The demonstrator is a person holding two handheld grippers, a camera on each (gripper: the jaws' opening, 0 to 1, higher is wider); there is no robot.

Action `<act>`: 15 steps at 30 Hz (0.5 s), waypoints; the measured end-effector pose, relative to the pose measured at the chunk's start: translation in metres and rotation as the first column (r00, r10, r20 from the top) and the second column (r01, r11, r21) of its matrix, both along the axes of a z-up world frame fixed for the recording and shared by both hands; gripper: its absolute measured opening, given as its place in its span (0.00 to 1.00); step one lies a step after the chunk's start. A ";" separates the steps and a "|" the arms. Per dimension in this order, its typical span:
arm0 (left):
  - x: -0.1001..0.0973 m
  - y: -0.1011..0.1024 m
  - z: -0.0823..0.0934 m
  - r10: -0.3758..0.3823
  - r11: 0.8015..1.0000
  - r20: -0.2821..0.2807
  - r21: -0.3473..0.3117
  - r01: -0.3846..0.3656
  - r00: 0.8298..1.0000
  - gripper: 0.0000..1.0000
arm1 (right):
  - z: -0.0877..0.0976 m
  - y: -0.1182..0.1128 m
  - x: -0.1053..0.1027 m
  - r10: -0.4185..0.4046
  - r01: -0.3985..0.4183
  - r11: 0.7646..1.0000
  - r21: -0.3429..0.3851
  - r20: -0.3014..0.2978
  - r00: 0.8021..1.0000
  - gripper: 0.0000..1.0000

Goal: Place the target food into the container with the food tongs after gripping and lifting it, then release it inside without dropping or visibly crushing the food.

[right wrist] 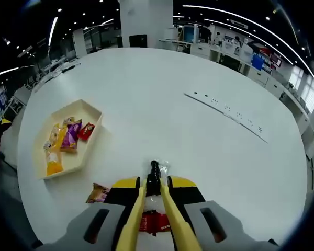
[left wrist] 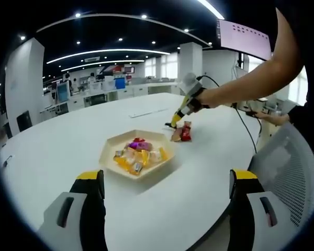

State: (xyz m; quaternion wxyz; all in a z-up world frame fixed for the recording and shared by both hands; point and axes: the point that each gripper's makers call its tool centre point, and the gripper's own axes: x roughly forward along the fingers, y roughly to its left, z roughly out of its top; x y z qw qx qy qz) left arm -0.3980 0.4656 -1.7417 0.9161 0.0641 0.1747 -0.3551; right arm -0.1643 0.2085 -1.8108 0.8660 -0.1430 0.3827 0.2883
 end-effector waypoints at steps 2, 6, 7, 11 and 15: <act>0.000 0.000 0.000 0.000 1.000 -0.001 0.000 0.000 1.000 0.96 | 0.004 -0.002 0.002 0.001 -0.001 1.000 0.002 0.002 1.000 0.19; 0.000 0.000 0.000 -0.002 1.000 -0.001 0.000 0.002 1.000 0.96 | 0.016 -0.006 0.006 0.012 -0.012 1.000 0.004 0.007 1.000 0.20; 0.000 0.000 -0.001 -0.004 1.000 -0.003 0.001 0.004 1.000 0.96 | 0.017 -0.006 0.005 0.014 -0.014 1.000 0.005 0.007 1.000 0.20; 0.002 0.002 0.003 0.010 1.000 0.015 -0.003 -0.010 1.000 0.99 | 0.027 -0.005 0.006 0.029 -0.029 1.000 0.011 0.013 1.000 0.20; 0.002 0.001 0.001 0.006 1.000 0.010 -0.001 -0.006 1.000 0.99 | 0.035 -0.005 0.010 0.042 -0.042 0.999 0.002 0.026 0.999 0.20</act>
